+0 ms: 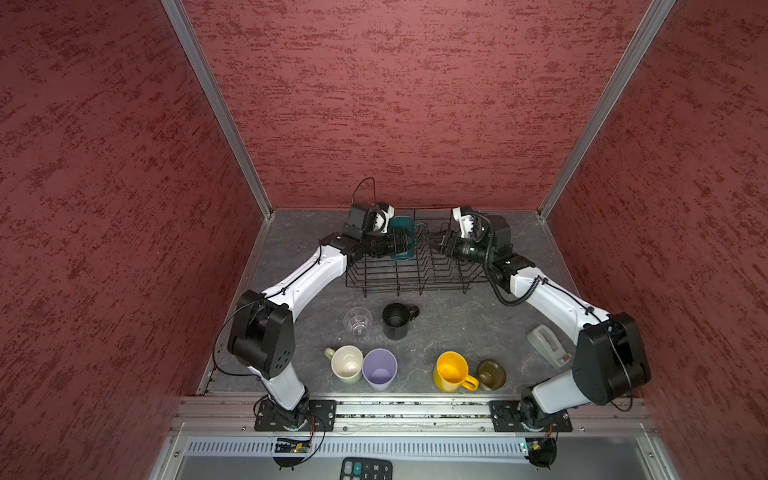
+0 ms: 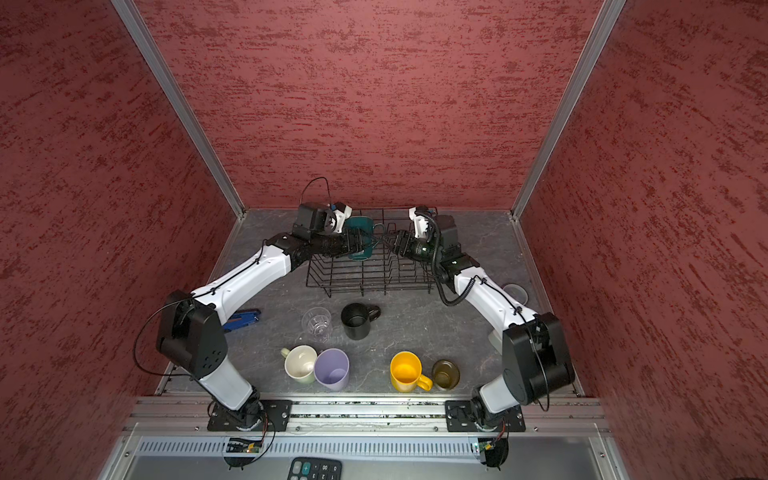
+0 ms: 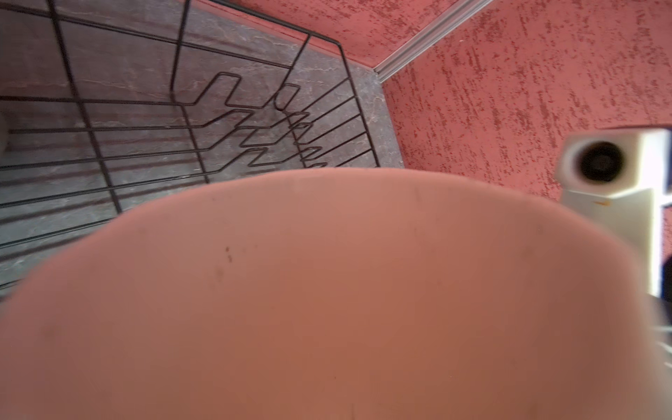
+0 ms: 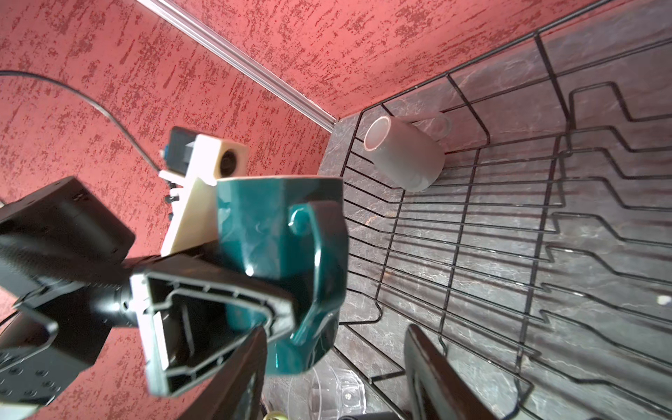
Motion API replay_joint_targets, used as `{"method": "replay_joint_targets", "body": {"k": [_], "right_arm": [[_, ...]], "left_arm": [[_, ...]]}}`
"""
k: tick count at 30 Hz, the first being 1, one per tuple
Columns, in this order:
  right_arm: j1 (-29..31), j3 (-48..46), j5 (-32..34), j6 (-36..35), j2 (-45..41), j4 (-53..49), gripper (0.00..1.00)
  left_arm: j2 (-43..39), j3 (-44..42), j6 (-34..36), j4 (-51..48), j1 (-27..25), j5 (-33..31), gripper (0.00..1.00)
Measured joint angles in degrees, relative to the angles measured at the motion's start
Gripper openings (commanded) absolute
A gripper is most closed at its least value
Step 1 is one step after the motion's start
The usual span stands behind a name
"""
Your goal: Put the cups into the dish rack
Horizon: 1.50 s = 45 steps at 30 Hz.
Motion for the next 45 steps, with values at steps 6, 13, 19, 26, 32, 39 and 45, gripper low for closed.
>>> {"method": "replay_joint_targets", "body": {"k": [6,13,19,26,32,39,45], "right_arm": [[0.1,0.7,0.9,0.6,1.0,0.9,0.50],[0.3,1.0,1.1,0.9,1.3,2.1,0.40],[0.4,1.4,1.1,1.2,2.4,3.0,0.36],[0.4,2.1,1.1,1.5,2.6,3.1,0.21],[0.4,2.3,1.1,1.5,2.6,3.4,0.11],[0.4,2.4,1.1,1.0,2.6,3.3,0.00],[0.4,3.2,1.0,0.3,2.6,2.5,0.00]], "left_arm": [[0.0,-1.4,-0.8,2.1,-0.9,1.2,0.01],[0.0,-1.6,-0.9,2.9,-1.2,2.2,0.02],[0.0,-1.6,-0.8,2.9,-1.8,2.6,0.04],[0.0,-1.7,-0.8,3.2,-2.0,2.7,0.07],[0.0,-1.8,-0.2,3.7,-2.1,2.8,0.14],[0.0,-1.8,0.1,3.7,-2.1,3.0,0.41],[0.0,-1.8,0.3,4.3,-2.0,3.1,0.72]]}}
